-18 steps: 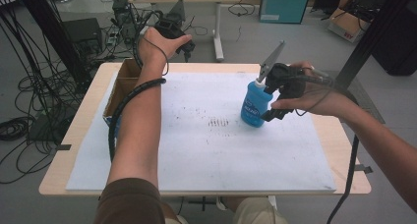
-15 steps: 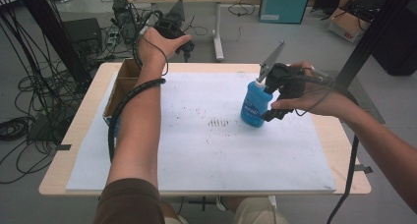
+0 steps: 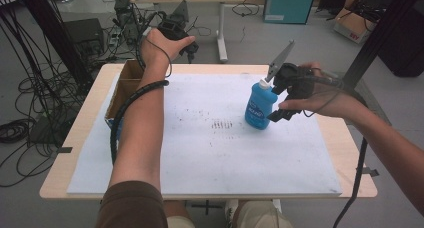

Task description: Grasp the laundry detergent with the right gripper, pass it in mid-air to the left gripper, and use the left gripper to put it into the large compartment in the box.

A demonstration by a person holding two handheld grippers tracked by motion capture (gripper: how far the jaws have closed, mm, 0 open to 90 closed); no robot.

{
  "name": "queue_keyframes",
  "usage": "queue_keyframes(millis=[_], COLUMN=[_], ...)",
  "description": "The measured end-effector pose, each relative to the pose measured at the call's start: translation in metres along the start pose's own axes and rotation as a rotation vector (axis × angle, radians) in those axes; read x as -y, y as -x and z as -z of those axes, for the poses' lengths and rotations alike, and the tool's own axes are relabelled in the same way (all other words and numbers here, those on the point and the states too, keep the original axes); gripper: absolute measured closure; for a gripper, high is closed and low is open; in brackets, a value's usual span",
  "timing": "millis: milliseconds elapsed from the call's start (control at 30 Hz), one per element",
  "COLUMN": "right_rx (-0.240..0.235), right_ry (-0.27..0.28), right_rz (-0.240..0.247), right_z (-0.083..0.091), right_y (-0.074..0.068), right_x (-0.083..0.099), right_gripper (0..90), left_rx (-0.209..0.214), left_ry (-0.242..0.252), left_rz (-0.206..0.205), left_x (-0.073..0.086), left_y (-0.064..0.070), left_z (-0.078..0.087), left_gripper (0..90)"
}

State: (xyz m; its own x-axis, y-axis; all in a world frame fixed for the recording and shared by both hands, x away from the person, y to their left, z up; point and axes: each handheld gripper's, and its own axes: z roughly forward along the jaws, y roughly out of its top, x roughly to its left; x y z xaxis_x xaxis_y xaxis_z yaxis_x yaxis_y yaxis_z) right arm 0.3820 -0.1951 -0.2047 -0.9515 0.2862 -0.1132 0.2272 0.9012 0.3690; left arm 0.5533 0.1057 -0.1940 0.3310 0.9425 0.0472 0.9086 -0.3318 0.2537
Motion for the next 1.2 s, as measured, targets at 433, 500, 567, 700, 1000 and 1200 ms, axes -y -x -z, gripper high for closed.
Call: queue_keyframes(millis=[433, 500, 567, 700, 1000, 1200], right_rx=[0.035, 0.039, 0.044, 0.053, 0.087, 0.112], right_ry=[0.012, 0.010, 0.017, 0.027, 0.062, 0.068], right_rz=[-0.071, -0.078, -0.089, -0.108, -0.161, -0.205], right_z=[0.007, 0.008, 0.009, 0.012, 0.015, 0.010], right_y=[0.001, 0.001, 0.001, 0.002, 0.005, 0.007], right_x=[0.020, 0.024, 0.029, 0.037, 0.056, 0.068], right_gripper=[10.9, 10.8, 10.8, 10.5, 8.6, 8.1], left_rx=[-0.005, -0.004, -0.005, -0.006, -0.009, -0.007], left_ry=[0.015, 0.014, 0.018, 0.021, 0.024, 0.028], left_rz=[-0.006, -0.006, -0.004, -0.009, -0.017, -0.019], left_x=[0.006, 0.008, 0.010, 0.010, 0.014, 0.015], left_y=[0.000, 0.000, 0.000, 0.001, 0.003, 0.005], left_z=[0.006, 0.006, 0.007, 0.011, 0.013, 0.015], left_gripper=[5.2, 5.2, 5.2, 5.2, 5.2, 5.2])
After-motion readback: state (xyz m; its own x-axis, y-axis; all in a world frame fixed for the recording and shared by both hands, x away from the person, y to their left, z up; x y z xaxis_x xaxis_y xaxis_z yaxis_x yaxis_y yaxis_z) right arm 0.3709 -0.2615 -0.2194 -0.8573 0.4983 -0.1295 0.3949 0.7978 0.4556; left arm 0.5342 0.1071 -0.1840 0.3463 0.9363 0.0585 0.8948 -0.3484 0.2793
